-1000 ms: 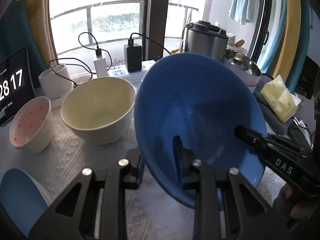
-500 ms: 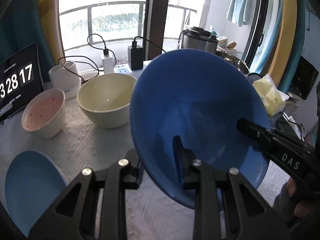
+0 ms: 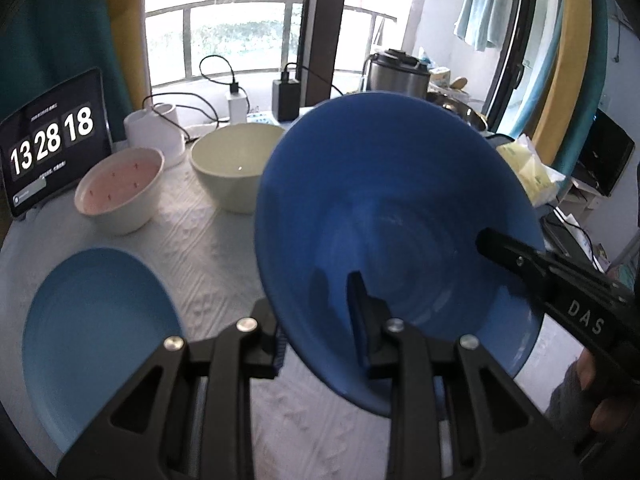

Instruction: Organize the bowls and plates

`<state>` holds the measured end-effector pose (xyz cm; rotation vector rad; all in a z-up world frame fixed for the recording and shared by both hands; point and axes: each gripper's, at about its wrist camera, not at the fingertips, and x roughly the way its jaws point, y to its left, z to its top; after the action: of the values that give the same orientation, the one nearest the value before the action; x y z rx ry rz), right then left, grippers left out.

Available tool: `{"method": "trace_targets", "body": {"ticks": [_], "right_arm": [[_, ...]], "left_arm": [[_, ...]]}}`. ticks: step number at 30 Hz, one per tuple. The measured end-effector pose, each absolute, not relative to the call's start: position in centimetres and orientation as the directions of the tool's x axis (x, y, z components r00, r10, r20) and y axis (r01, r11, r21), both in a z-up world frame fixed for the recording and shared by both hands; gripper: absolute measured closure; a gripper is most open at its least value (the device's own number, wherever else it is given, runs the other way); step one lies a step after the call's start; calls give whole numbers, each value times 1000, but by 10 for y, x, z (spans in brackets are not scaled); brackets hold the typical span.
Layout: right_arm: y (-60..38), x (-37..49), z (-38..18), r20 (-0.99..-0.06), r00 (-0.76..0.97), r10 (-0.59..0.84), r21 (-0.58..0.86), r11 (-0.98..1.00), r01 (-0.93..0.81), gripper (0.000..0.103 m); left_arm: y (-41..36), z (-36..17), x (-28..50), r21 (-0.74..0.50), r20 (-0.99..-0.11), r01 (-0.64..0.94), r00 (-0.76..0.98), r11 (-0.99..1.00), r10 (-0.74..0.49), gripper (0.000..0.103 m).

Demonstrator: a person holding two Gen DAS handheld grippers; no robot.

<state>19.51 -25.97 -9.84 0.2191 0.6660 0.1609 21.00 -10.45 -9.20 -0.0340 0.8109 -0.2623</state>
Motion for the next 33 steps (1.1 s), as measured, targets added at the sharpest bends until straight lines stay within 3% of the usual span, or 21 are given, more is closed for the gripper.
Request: {"method": "trace_targets", "body": {"ticks": [22,25,29,33], "right_arm": [[-232,145,-112,-632,743,222,267,962,-60,89],[-233,144,-114,-637,738,223,273,961,-55,89],[-235,146,-116,-647,731,216,274,961,-42,88],[-239,149,-117,-654,726,215,281,959,-32,88]], "left_arm": [[-81,-112,165,-135,-762,217,601,967,-242,72],[-79,-113,164,-132,-763,216,600,967,-238,70],[-73,-112,165,-142,-759,197,608,970,-234,60],[-66,-108,165,-147,-749,182,622,972,-229,59]]}}
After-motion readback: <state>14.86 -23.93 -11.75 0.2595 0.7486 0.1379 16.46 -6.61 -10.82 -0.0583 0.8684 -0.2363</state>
